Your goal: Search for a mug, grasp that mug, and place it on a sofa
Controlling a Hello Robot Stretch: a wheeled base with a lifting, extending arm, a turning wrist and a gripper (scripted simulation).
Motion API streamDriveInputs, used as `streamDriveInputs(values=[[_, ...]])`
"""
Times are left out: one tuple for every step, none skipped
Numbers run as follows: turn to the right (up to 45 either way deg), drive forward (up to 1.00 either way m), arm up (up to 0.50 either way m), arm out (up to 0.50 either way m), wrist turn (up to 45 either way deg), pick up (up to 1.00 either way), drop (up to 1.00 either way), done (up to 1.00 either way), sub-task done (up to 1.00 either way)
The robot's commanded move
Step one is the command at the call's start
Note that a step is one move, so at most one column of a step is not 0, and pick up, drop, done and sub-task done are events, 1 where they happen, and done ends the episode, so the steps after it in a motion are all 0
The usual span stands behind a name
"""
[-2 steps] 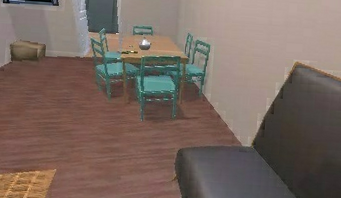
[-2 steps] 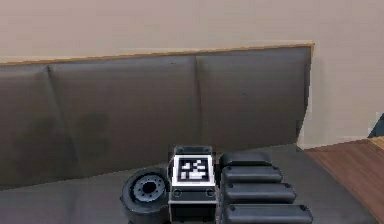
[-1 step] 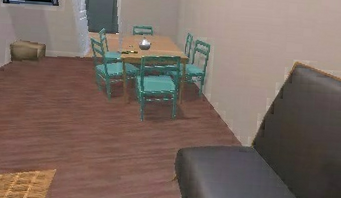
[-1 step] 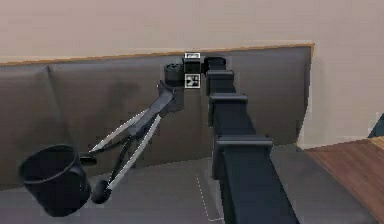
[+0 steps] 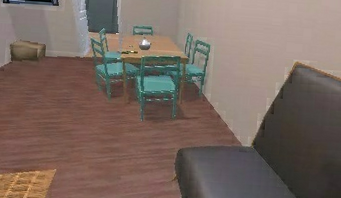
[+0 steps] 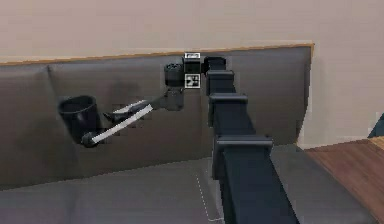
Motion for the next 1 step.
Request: streamDriveInputs(values=[[0.0,0.00,0.00,0.00,45.0,0.00,0.00,0.00,0.00]])
